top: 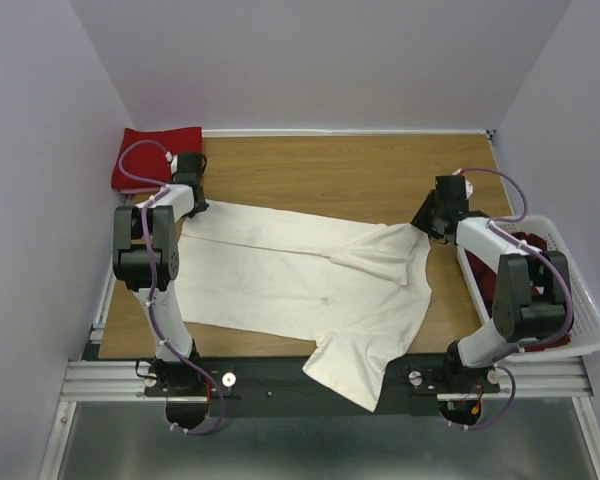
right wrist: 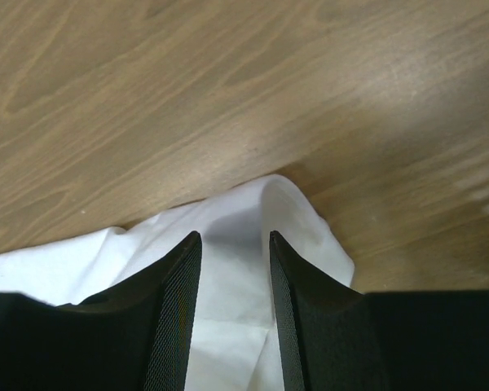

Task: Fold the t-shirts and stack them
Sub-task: Fold the tshirt

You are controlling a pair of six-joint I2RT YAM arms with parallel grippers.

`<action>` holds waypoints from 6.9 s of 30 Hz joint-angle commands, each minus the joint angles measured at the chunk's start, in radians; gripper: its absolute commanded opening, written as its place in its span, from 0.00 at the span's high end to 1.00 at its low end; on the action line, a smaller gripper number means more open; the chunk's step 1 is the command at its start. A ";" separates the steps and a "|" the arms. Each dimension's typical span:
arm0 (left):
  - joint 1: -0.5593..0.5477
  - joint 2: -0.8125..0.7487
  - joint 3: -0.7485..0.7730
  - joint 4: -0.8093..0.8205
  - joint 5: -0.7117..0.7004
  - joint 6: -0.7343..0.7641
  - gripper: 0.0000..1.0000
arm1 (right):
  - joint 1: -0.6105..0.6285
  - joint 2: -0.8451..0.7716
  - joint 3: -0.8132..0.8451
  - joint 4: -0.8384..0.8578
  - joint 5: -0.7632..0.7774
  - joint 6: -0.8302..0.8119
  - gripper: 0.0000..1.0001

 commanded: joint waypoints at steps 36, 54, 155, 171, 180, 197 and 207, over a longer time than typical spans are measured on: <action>0.001 0.007 -0.013 0.005 0.027 0.013 0.64 | -0.066 -0.059 -0.322 0.509 -0.133 0.119 0.66; 0.001 0.015 -0.024 -0.022 -0.022 0.027 0.64 | -0.066 -0.007 -0.299 0.508 -0.174 0.085 0.78; -0.187 -0.678 -0.491 0.116 0.032 0.030 0.21 | 0.494 -0.062 -0.013 -0.282 0.063 -0.298 0.53; -0.187 -0.651 -0.487 0.117 0.058 0.038 0.21 | 0.514 0.024 -0.003 -0.258 0.070 -0.310 0.63; -0.186 -0.645 -0.484 0.115 0.061 0.042 0.21 | 0.512 -0.007 0.064 -0.278 0.111 -0.338 0.99; -0.186 -0.626 -0.481 0.112 0.070 0.054 0.22 | 0.512 0.168 0.335 -0.354 0.182 -0.551 0.96; -0.187 -0.619 -0.479 0.110 0.079 0.056 0.22 | 0.509 0.334 0.481 -0.356 0.277 -0.622 0.87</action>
